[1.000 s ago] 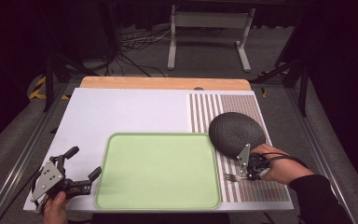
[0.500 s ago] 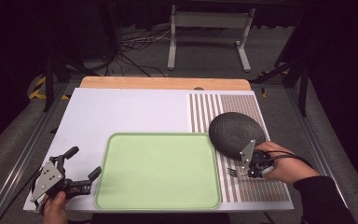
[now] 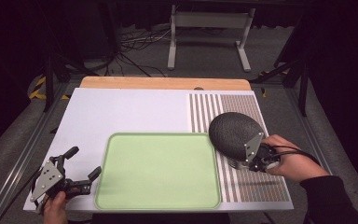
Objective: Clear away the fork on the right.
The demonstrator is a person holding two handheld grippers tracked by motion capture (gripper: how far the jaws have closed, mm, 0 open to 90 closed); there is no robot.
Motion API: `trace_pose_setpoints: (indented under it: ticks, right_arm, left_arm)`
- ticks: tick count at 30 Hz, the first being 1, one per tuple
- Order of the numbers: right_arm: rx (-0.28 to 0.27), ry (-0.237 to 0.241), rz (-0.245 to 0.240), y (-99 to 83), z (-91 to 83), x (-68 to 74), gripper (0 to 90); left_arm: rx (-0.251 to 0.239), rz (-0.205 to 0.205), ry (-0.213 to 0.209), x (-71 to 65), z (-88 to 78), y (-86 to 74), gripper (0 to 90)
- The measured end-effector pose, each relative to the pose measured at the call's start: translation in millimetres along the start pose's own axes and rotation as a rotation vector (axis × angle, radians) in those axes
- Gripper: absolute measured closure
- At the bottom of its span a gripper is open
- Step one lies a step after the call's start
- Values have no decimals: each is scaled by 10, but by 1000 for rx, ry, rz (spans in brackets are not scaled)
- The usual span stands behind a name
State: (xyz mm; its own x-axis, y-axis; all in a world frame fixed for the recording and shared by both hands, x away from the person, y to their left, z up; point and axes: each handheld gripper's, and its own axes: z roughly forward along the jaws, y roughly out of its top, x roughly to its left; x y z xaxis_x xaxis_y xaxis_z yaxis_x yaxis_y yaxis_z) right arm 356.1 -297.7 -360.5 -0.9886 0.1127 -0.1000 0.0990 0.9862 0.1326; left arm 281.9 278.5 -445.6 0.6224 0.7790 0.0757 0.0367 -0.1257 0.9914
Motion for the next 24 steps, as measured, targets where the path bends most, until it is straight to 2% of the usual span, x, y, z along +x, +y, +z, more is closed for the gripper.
trace_pose_setpoints:
  ticks: [6, 12, 16, 22, 24]
  right_arm:
    - [-24, -14, 15, 46, -97, 3, 853]
    - [-78, -37, 4, 135, -156, -21, 853]
    - [-121, -57, 19, 193, -165, -36, 853]
    - [-170, -63, 88, 304, -172, -58, 853]
    - [-192, -80, 122, 350, -176, -72, 853]
  left_arm:
    - [-2, 1, 1, 2, -3, 0, 12]
    - [-2, 1, 0, 2, -3, 1, 12]
    - [-1, 2, -1, 3, -5, 3, 12]
    - [0, 3, -1, 5, -5, 3, 12]
    - [0, 5, -2, 6, -5, 4, 12]
